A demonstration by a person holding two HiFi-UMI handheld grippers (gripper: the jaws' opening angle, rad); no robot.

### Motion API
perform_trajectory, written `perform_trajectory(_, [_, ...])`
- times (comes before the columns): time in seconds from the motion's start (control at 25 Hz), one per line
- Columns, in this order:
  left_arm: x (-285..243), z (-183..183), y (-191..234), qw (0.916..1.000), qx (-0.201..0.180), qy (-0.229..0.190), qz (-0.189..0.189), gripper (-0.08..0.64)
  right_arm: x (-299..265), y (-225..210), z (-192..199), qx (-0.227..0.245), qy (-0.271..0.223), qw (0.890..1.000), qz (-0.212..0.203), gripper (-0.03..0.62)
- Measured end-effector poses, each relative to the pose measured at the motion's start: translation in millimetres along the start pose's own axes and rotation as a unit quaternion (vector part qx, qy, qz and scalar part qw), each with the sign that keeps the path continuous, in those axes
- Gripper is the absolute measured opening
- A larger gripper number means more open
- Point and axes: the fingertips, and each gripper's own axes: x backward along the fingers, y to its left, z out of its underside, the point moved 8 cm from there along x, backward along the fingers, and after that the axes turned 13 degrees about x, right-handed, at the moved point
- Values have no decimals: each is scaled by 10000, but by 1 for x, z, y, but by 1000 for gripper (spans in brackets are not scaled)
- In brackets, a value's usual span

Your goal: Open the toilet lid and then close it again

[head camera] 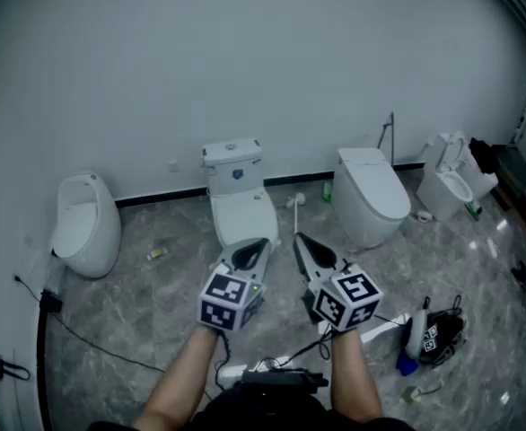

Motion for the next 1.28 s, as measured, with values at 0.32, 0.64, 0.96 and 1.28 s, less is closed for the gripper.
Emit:
perform_trajectory(0.32, [-11, 2, -6, 10000, -33, 18, -61, 6, 3, -15, 4, -14, -16, 10000, -2, 6])
perform_trajectory(0.64, [-31, 5, -9, 9998, -77, 61, -170, 6, 1, -37, 14, -70, 5, 9999, -90, 6])
perform_trajectory(0.96, [-48, 11, -4, 9991, -89, 149, -394, 6, -6, -59, 27, -161, 11, 9997, -196, 6])
perform_trajectory(1.28, [-69, 17, 21, 9976, 9, 274, -640, 6, -32, -81, 40, -333, 57, 9991, -237, 8])
